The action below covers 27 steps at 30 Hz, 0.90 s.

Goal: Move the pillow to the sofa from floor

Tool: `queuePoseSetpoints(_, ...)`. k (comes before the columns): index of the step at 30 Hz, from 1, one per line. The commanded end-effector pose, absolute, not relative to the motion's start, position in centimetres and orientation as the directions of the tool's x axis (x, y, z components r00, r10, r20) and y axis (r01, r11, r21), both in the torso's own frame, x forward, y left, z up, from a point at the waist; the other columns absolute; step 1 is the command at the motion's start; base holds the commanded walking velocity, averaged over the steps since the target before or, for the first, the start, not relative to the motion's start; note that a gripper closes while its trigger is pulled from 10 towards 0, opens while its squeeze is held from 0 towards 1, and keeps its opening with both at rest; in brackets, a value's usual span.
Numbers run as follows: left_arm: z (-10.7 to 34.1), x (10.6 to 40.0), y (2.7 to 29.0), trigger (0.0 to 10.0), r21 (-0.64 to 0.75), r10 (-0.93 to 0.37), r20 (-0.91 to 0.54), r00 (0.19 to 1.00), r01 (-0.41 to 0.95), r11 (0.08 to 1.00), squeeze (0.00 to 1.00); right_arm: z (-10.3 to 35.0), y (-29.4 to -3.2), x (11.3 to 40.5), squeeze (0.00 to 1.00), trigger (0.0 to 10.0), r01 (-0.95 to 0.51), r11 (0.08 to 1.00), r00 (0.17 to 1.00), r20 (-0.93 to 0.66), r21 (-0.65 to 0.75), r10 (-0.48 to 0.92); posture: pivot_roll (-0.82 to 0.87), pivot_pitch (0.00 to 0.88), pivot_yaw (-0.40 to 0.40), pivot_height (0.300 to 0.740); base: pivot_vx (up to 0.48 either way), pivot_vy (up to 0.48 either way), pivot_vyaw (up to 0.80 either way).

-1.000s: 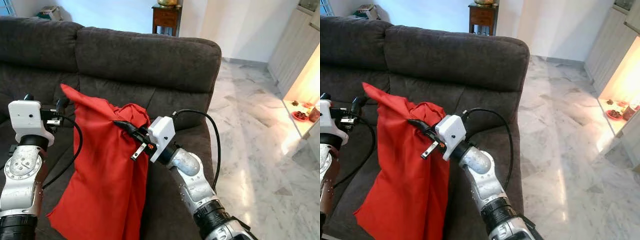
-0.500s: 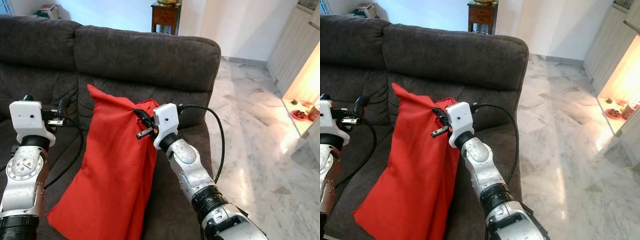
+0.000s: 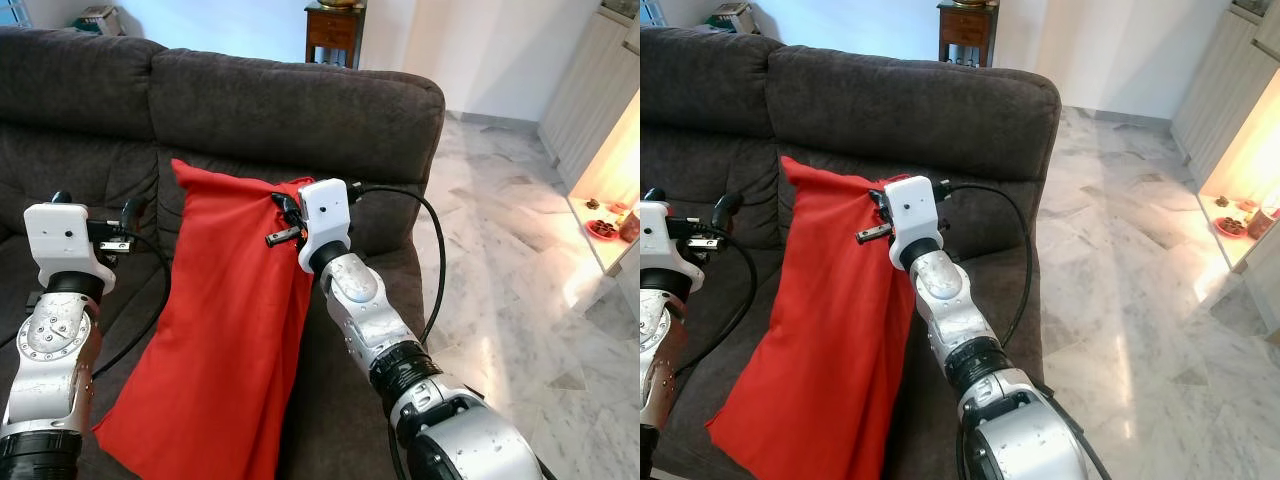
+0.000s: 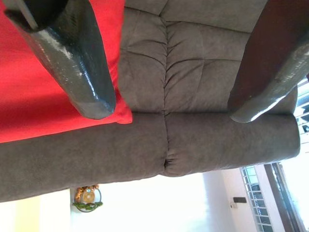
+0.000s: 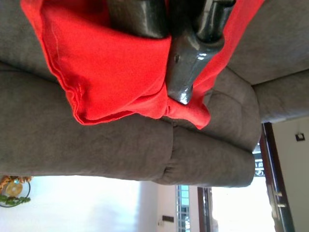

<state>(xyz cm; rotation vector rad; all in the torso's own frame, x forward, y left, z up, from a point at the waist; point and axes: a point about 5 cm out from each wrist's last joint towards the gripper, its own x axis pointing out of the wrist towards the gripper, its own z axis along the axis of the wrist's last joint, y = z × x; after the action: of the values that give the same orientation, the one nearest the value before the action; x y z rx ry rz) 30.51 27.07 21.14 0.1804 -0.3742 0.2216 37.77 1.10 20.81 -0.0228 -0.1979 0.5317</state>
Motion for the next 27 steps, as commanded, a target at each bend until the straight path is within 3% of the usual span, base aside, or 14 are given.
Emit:
queuePoseSetpoints(1, 21.6, 30.3, 26.8, 10.0, 0.155, 0.174, 0.397, 0.901, -0.253, 0.955, 0.0, 24.1, 2.3, 37.6, 1.0, 10.0, -0.527, 0.842, 0.789, 0.303, -0.115, 0.535, 0.18, 0.069, -0.065, 0.74, 0.0, 0.0, 0.0)
queuePoseSetpoints(9, 21.5, 30.3, 26.7, 10.0, 0.152, 0.176, 0.398, 0.9, -0.254, 0.955, 0.0, 25.2, 6.8, 34.7, 1.0, 10.0, -0.675, 0.711, 0.613, 0.386, -0.199, 0.689, 0.18, 0.071, -0.065, 0.74, 0.0, 0.0, 0.0)
queuePoseSetpoints(15, 21.4, 30.3, 26.5, 10.0, 0.152, 0.173, 0.399, 0.901, -0.25, 0.956, 0.0, 25.3, 7.1, 34.6, 1.0, 10.0, -0.659, 0.722, 0.624, 0.383, -0.213, 0.682, 0.18, 0.071, -0.067, 0.74, 0.0, 0.0, 0.0)
queuePoseSetpoints(16, 21.4, 30.3, 26.5, 10.0, 0.152, 0.173, 0.398, 0.901, -0.251, 0.956, 0.0, 25.3, 7.1, 34.6, 0.41, 10.0, -0.657, 0.722, 0.624, 0.382, -0.215, 0.682, 0.18, 0.07, -0.068, 0.74, 0.0, 0.0, 0.0)
queuePoseSetpoints(17, 21.4, 30.3, 26.5, 10.0, 0.151, 0.174, 0.397, 0.901, -0.251, 0.956, 0.0, 25.2, 7.1, 34.6, 0.0, 10.0, -0.66, 0.715, 0.617, 0.376, -0.23, 0.691, 0.18, 0.07, -0.067, 0.74, 0.0, 0.0, 0.0)
queuePoseSetpoints(20, 21.4, 30.3, 26.5, 10.0, 0.152, 0.172, 0.396, 0.902, -0.249, 0.957, 0.0, 25.1, 7.0, 34.7, 0.0, 10.0, -0.658, 0.712, 0.616, 0.37, -0.243, 0.695, 0.18, 0.069, -0.068, 0.74, 0.0, 0.0, 0.0)
queuePoseSetpoints(27, 21.3, 30.5, 26.2, 10.0, 0.149, 0.164, 0.396, 0.904, -0.24, 0.959, 0.0, 24.6, 4.4, 36.5, 0.0, 10.0, -0.591, 0.796, 0.725, 0.345, -0.132, 0.596, 0.18, 0.063, -0.069, 0.74, 0.0, 0.0, 0.0)
